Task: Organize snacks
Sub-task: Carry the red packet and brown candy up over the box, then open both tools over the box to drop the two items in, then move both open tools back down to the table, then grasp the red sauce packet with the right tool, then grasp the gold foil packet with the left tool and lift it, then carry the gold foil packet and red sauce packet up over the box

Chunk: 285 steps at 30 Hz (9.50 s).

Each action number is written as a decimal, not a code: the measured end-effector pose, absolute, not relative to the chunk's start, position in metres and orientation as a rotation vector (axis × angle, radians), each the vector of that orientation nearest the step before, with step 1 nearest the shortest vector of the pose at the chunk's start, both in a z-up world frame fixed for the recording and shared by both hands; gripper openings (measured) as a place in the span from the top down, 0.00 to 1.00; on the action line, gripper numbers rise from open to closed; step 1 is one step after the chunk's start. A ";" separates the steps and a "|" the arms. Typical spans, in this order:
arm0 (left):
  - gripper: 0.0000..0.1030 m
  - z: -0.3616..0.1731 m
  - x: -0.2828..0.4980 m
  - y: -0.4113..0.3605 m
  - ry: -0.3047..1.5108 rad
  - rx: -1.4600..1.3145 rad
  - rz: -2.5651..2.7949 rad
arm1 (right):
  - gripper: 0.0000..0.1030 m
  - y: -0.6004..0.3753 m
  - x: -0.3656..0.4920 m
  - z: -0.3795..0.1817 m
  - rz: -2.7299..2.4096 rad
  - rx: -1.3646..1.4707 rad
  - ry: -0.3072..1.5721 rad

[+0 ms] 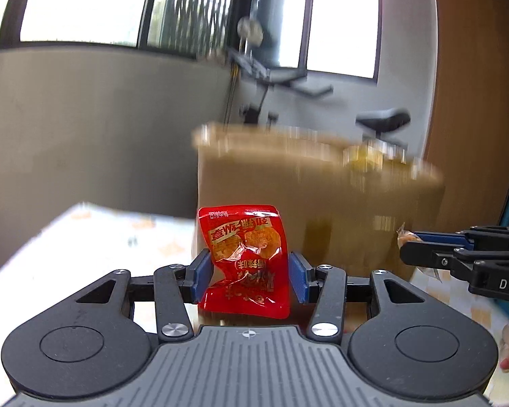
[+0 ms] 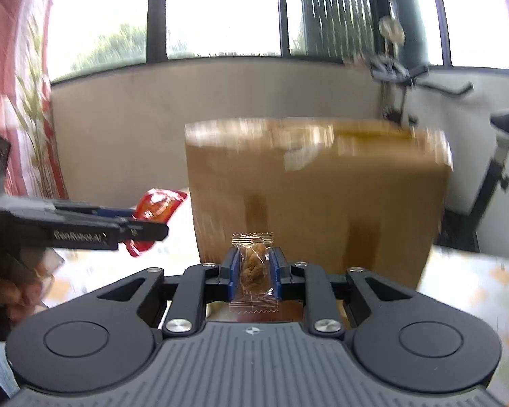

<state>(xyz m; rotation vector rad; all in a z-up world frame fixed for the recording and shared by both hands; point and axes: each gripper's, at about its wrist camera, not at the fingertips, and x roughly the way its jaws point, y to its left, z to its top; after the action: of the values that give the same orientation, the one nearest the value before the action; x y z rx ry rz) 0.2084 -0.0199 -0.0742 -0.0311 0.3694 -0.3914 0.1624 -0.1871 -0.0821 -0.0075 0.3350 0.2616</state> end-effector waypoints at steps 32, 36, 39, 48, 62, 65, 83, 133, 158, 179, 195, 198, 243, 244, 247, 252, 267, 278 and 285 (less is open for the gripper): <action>0.27 -0.001 0.350 -0.065 0.423 0.032 -0.435 | 0.43 -0.261 0.304 -0.011 -0.014 0.026 0.459; 0.24 0.002 0.338 -0.052 0.418 0.018 -0.454 | 0.43 -0.257 0.284 -0.011 -0.007 0.000 0.411; 0.23 0.004 0.325 -0.043 0.400 0.037 -0.469 | 0.43 -0.249 0.266 -0.010 0.005 -0.030 0.377; 0.23 -0.002 0.290 -0.014 0.389 0.018 -0.463 | 0.43 -0.226 0.217 -0.012 0.066 -0.055 0.297; 0.23 -0.056 0.266 0.008 0.507 0.010 -0.415 | 0.43 -0.196 0.175 -0.064 0.095 -0.060 0.325; 0.23 -0.070 0.266 0.009 0.546 0.011 -0.406 | 0.43 -0.193 0.173 -0.082 0.106 -0.059 0.372; 0.23 -0.124 0.269 0.015 0.673 0.014 -0.375 | 0.43 -0.203 0.202 -0.167 0.083 0.023 0.639; 0.23 -0.171 0.275 -0.016 0.778 0.074 -0.397 | 0.43 -0.187 0.219 -0.202 0.183 -0.009 0.681; 0.23 -0.191 0.325 -0.018 0.809 -0.028 -0.332 | 0.43 -0.183 0.221 -0.203 0.188 -0.019 0.684; 0.23 -0.184 0.317 -0.028 0.785 -0.008 -0.317 | 0.43 -0.179 0.224 -0.205 0.191 -0.020 0.684; 0.36 -0.192 0.329 -0.043 0.816 0.069 -0.530 | 0.43 -0.180 0.222 -0.205 0.194 -0.018 0.681; 0.36 -0.191 0.312 -0.035 0.825 0.083 -0.558 | 0.43 -0.181 0.222 -0.205 0.194 -0.018 0.681; 0.47 -0.182 0.250 -0.012 0.697 0.003 -0.366 | 0.43 -0.172 0.224 -0.205 0.208 -0.048 0.721; 0.47 -0.180 0.249 -0.011 0.693 0.002 -0.368 | 0.43 -0.169 0.224 -0.204 0.220 -0.065 0.730; 0.47 -0.175 0.247 -0.010 0.686 -0.007 -0.368 | 0.43 -0.166 0.222 -0.201 0.222 -0.063 0.759; 0.47 -0.167 0.236 -0.005 0.672 -0.010 -0.374 | 0.44 -0.167 0.210 -0.195 0.198 -0.002 0.748; 0.47 -0.152 0.222 0.001 0.632 -0.033 -0.389 | 0.44 -0.161 0.174 -0.169 0.206 0.056 0.666; 0.47 -0.128 0.222 0.016 0.575 -0.060 -0.366 | 0.44 -0.156 0.165 -0.134 0.243 0.072 0.574; 0.47 -0.076 0.231 0.022 0.464 -0.072 -0.386 | 0.44 -0.164 0.170 -0.076 0.291 0.108 0.422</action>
<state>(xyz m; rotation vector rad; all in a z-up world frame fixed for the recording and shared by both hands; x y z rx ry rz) 0.2312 0.0218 -0.0760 -0.0724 0.4640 -0.3860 0.1703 -0.1640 -0.0757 0.1077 0.4223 0.2915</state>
